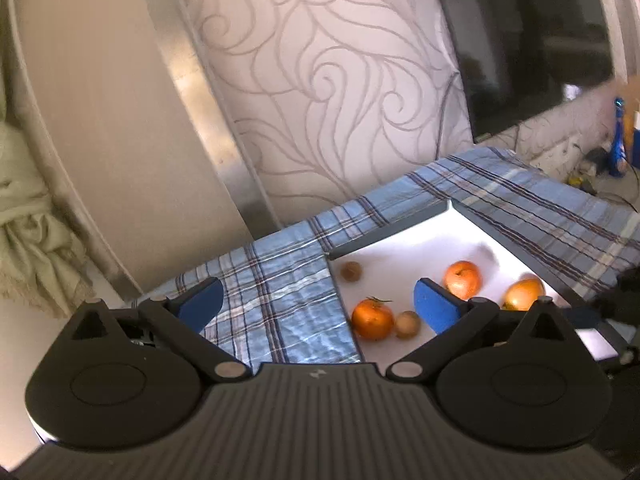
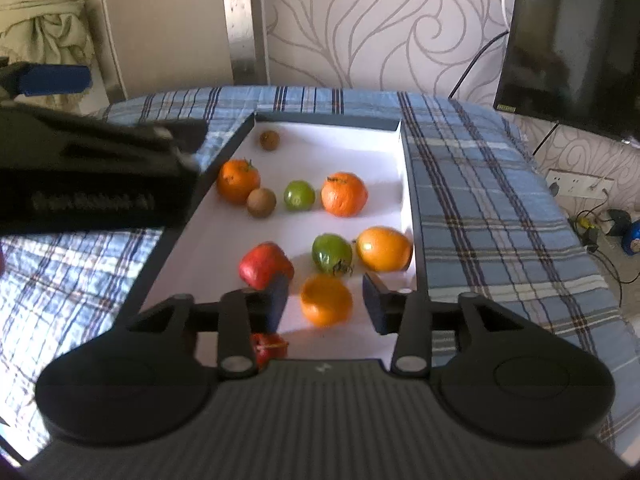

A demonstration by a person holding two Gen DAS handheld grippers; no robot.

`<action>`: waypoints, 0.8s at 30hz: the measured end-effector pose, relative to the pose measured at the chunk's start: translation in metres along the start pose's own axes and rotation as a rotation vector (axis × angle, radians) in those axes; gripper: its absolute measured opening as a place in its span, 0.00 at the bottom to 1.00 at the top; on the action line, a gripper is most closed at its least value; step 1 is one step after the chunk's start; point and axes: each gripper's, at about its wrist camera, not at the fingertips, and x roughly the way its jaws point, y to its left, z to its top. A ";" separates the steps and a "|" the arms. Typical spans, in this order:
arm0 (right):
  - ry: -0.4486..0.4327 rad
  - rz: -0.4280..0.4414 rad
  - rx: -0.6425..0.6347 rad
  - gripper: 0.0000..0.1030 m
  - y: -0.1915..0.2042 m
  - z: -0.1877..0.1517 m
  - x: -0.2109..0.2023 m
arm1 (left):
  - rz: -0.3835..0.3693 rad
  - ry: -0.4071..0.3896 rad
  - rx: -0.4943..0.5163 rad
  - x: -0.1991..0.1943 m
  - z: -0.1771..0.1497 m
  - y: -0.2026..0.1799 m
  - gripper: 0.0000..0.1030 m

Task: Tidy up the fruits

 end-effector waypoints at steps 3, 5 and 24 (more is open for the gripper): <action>-0.008 -0.008 -0.003 0.44 0.003 0.004 -0.004 | -0.094 -0.007 -0.026 -0.004 0.001 0.005 1.00; -0.015 -0.022 -0.004 0.44 0.004 0.005 -0.007 | -0.100 -0.009 -0.035 -0.007 0.002 0.005 1.00; -0.055 -0.187 0.123 0.44 0.019 0.008 -0.077 | -0.308 0.054 -0.162 -0.038 -0.003 0.033 1.00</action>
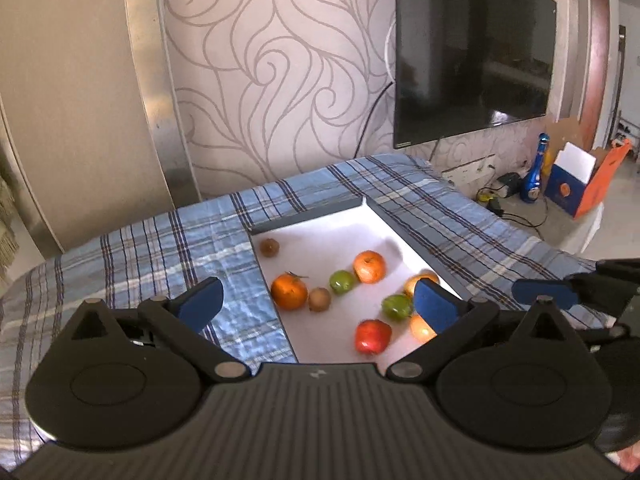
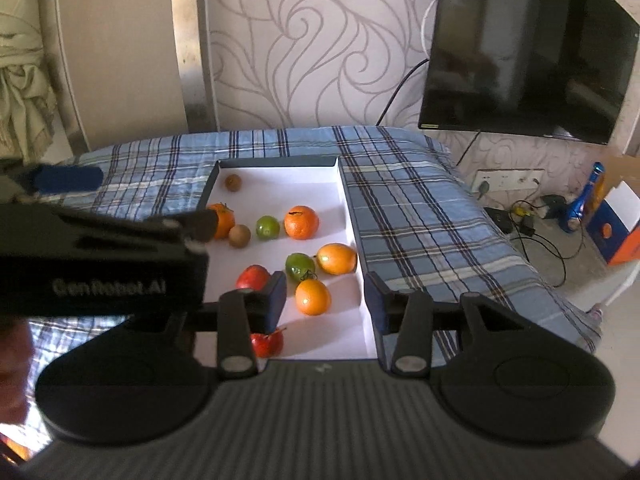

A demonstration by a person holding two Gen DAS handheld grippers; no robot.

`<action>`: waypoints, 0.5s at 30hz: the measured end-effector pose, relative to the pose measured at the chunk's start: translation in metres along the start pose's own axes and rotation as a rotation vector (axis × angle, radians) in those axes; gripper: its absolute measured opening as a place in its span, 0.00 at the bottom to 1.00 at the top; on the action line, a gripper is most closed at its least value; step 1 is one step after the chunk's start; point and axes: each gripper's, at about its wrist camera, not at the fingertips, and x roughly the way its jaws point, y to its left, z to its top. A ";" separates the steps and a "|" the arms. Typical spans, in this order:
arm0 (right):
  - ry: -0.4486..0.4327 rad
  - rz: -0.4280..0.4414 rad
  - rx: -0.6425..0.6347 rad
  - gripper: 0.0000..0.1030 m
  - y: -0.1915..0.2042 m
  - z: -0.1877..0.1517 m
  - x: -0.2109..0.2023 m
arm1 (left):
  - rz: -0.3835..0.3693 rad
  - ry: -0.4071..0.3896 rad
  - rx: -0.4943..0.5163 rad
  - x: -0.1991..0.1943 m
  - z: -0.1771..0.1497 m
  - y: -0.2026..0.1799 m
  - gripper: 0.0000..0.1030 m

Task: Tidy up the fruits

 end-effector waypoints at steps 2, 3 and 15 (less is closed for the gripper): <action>0.000 0.006 -0.001 0.44 0.002 -0.001 -0.006 | 0.003 -0.007 -0.019 -0.007 -0.004 0.000 1.00; -0.003 0.016 -0.003 0.44 0.001 -0.003 -0.008 | 0.007 -0.006 -0.025 -0.008 -0.005 -0.001 1.00; -0.027 0.164 -0.105 0.44 -0.035 -0.012 -0.013 | 0.151 -0.003 -0.114 -0.022 -0.012 -0.050 1.00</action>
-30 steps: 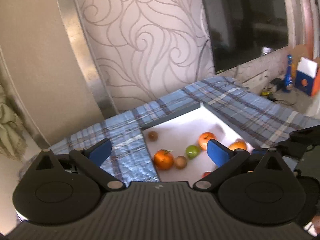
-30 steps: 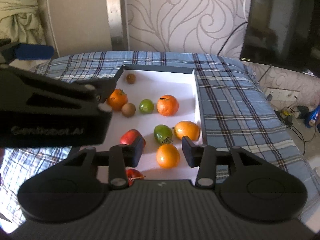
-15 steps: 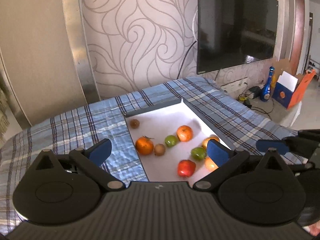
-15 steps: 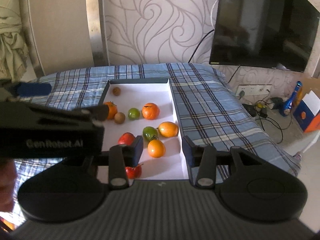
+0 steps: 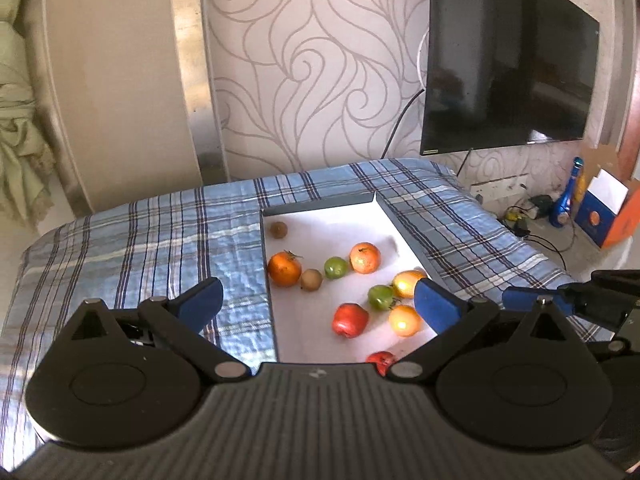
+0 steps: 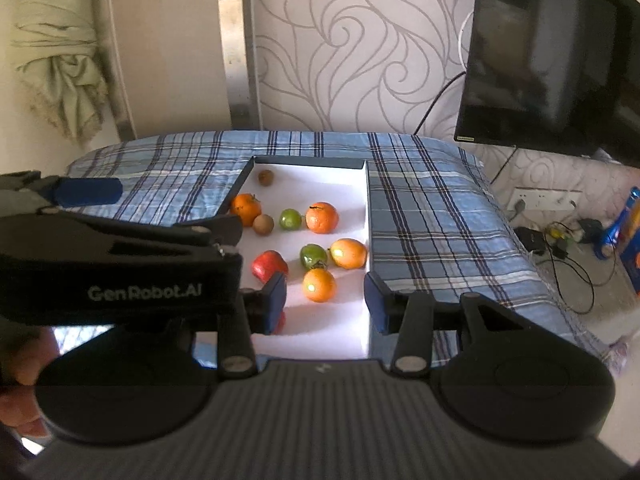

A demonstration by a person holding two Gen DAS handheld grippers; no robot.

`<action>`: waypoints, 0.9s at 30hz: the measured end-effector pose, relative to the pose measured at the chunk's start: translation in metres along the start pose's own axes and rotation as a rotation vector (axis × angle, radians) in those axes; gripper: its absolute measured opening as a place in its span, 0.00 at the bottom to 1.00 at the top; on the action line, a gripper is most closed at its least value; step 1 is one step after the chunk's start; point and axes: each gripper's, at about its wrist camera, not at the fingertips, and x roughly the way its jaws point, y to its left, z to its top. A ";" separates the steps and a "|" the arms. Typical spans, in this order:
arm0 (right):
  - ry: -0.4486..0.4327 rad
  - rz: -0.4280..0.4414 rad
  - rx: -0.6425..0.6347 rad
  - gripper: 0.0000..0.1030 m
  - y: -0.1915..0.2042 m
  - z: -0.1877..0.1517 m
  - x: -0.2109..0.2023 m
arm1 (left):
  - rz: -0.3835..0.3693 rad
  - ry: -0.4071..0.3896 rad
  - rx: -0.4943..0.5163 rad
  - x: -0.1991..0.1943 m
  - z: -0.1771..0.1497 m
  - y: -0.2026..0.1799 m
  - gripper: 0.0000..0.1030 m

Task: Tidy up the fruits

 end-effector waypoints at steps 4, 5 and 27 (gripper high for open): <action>0.001 0.032 -0.035 0.45 -0.016 -0.007 -0.006 | 0.039 0.004 -0.035 -0.009 -0.007 -0.019 1.00; 0.002 0.038 -0.041 0.45 -0.020 -0.009 -0.006 | 0.046 0.007 -0.047 -0.011 -0.009 -0.023 1.00; 0.025 0.110 -0.080 0.45 -0.064 -0.049 -0.031 | 0.152 0.045 -0.088 -0.054 -0.047 -0.073 1.00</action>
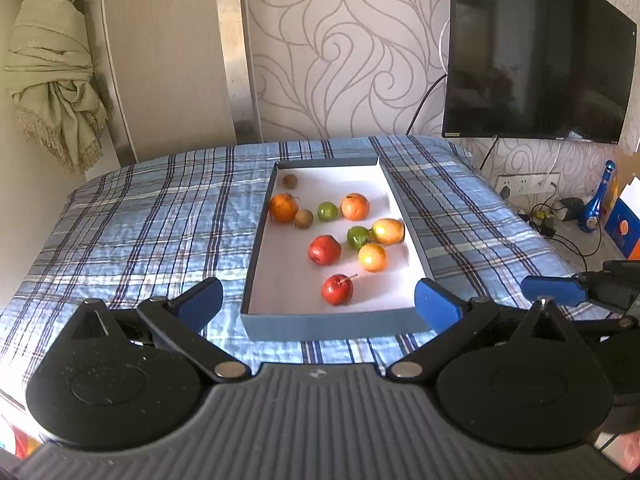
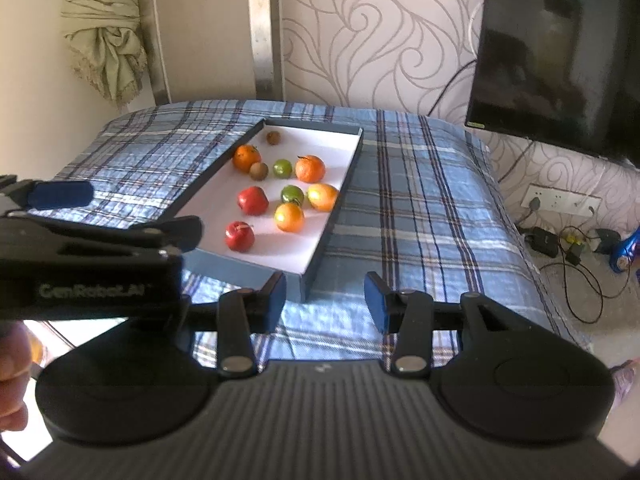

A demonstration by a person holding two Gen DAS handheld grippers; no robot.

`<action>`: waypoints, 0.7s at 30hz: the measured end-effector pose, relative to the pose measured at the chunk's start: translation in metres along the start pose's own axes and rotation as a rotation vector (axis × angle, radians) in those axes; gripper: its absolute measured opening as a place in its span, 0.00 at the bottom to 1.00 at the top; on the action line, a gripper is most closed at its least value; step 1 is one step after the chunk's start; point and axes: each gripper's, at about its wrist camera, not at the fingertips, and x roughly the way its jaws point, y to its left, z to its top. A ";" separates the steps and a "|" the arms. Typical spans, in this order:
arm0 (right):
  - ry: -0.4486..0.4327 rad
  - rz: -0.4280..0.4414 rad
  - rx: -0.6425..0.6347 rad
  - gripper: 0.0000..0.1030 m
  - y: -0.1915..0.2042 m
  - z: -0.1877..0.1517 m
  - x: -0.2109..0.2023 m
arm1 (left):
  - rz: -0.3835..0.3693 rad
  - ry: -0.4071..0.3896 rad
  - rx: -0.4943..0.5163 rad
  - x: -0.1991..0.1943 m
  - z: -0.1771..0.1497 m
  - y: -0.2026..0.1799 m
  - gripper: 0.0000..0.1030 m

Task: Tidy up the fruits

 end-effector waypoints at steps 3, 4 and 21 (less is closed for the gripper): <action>-0.001 -0.037 0.010 0.45 -0.005 -0.004 -0.001 | 0.002 0.004 -0.007 -0.002 -0.003 0.001 1.00; -0.003 -0.048 0.015 0.45 -0.007 -0.004 -0.001 | 0.003 0.008 -0.008 -0.001 -0.003 0.001 1.00; -0.053 -0.084 0.072 0.45 -0.022 0.002 -0.004 | -0.028 0.072 -0.006 0.008 -0.022 -0.007 0.99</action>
